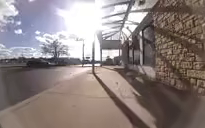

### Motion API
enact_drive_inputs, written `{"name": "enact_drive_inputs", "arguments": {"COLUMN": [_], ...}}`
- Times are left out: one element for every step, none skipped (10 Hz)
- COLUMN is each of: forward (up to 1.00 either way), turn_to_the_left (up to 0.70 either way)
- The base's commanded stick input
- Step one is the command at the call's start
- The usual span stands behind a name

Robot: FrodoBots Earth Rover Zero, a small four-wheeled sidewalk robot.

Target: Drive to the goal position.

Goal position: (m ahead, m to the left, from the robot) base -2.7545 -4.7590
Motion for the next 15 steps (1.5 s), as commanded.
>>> {"name": "enact_drive_inputs", "arguments": {"forward": [0.85, 0.85, 0.85, 0.85, 0.85, 0.85, 0.85, 0.85, 0.85, 0.85, 0.85, 0.85, 0.85, 0.85, 0.85], "turn_to_the_left": [0.0, 0.0, 0.0, 0.0, 0.0, 0.0, 0.0, 0.0, 0.0, 0.0, 0.0, 0.0, 0.0, 0.0, 0.0]}}
